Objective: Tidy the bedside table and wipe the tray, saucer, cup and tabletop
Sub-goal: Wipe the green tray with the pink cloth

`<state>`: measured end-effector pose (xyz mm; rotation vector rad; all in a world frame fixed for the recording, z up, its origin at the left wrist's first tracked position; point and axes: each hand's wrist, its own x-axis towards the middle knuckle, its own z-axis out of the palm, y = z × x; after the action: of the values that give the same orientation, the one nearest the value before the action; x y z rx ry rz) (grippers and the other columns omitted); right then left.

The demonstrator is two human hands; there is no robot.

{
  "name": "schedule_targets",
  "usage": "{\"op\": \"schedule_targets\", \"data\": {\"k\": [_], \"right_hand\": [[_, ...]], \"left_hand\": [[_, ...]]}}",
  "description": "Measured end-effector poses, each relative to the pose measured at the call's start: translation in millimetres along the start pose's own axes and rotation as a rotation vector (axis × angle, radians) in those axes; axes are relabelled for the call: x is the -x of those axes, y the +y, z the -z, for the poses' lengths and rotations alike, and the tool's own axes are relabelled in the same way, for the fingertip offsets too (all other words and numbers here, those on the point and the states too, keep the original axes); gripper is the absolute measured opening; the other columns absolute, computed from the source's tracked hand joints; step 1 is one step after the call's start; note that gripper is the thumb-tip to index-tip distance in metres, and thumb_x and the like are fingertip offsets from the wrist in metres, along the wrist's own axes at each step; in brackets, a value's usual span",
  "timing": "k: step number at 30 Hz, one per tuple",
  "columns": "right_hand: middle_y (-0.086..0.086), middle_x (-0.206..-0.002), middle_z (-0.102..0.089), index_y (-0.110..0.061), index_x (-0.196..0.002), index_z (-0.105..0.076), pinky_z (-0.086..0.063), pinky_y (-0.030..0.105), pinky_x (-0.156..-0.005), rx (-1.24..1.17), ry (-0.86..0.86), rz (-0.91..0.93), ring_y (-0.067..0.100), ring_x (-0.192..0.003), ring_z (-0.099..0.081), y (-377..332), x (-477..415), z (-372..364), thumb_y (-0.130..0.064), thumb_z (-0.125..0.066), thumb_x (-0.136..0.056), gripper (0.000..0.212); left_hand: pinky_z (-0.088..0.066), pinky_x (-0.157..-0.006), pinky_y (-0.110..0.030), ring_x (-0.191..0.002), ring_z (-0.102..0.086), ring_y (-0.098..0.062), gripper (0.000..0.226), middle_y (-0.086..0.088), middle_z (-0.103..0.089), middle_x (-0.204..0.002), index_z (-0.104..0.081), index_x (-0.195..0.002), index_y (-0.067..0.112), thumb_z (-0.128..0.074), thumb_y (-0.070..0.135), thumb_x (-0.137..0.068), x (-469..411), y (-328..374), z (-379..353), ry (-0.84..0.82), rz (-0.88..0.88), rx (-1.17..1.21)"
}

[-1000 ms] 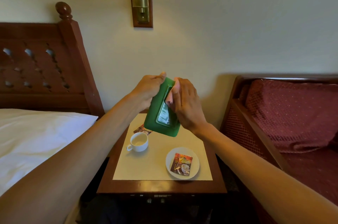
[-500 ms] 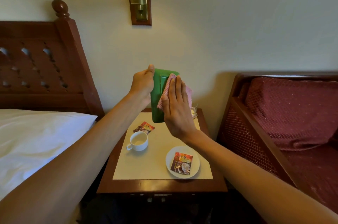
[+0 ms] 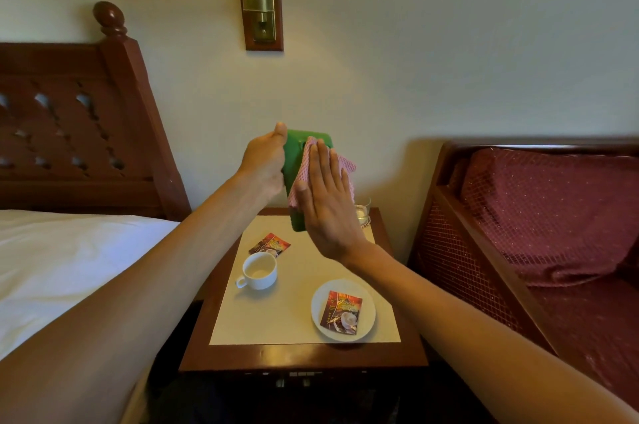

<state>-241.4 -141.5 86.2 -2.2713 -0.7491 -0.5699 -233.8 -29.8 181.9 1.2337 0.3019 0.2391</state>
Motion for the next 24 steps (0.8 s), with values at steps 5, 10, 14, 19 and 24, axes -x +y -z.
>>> {"op": "schedule_targets", "data": {"k": [5,10,14,19,24], "right_hand": [[0.002,-0.166,0.014,-0.013,-0.158,0.008,-0.002,0.044,-0.125,0.031,0.082,-0.023,0.015,-0.152,0.017,-0.2,-10.7,2.4,-0.043,-0.011,-0.107,0.062],[0.001,-0.166,0.015,-0.014,-0.158,0.008,0.005,0.041,-0.125,0.023,0.034,0.031,0.013,-0.151,0.02,-1.9,-2.1,3.5,-0.041,-0.016,-0.108,0.062],[0.008,-0.167,-0.005,-0.009,-0.159,-0.007,-0.003,0.037,-0.126,-0.11,0.09,-0.123,0.016,-0.154,0.0,2.6,-33.7,13.1,-0.045,-0.02,-0.106,0.065],[0.002,-0.114,-0.061,-0.022,-0.115,-0.053,-0.051,0.048,-0.093,-0.441,0.072,-0.406,0.021,-0.103,-0.06,10.8,-50.7,28.7,-0.058,-0.03,-0.1,0.045],[0.003,-0.105,-0.072,-0.015,-0.115,-0.065,-0.055,0.023,-0.073,-0.664,0.019,-0.508,0.015,-0.096,-0.069,4.4,-36.1,29.9,-0.057,-0.024,-0.103,0.06]], "left_hand": [[-0.057,-0.091,-0.043,-0.095,-0.069,-0.029,0.035,-0.016,-0.068,-0.1,-0.063,-0.09,0.006,-0.045,0.031,-0.105,0.8,6.2,-2.1,0.058,-0.078,0.052],[-0.058,-0.083,-0.039,-0.084,-0.069,-0.024,0.035,-0.012,-0.068,-0.09,-0.062,-0.086,0.008,-0.044,0.03,-0.105,-1.6,8.3,-6.2,0.094,-0.1,0.028],[-0.056,-0.086,-0.041,-0.088,-0.066,-0.025,0.034,-0.014,-0.066,-0.094,-0.064,-0.091,0.007,-0.045,0.031,-0.105,2.2,-0.6,-7.6,0.028,-0.038,-0.122],[-0.058,-0.083,-0.051,-0.081,-0.064,-0.029,0.031,-0.017,-0.06,-0.087,-0.058,-0.083,0.01,-0.048,0.032,-0.102,2.3,-4.8,5.0,0.08,-0.018,-0.132],[-0.049,-0.06,-0.028,-0.063,-0.056,-0.022,0.034,-0.005,-0.052,-0.068,-0.046,-0.068,0.016,-0.047,0.03,-0.099,-3.1,4.5,4.6,0.248,-0.144,-0.157]]}}
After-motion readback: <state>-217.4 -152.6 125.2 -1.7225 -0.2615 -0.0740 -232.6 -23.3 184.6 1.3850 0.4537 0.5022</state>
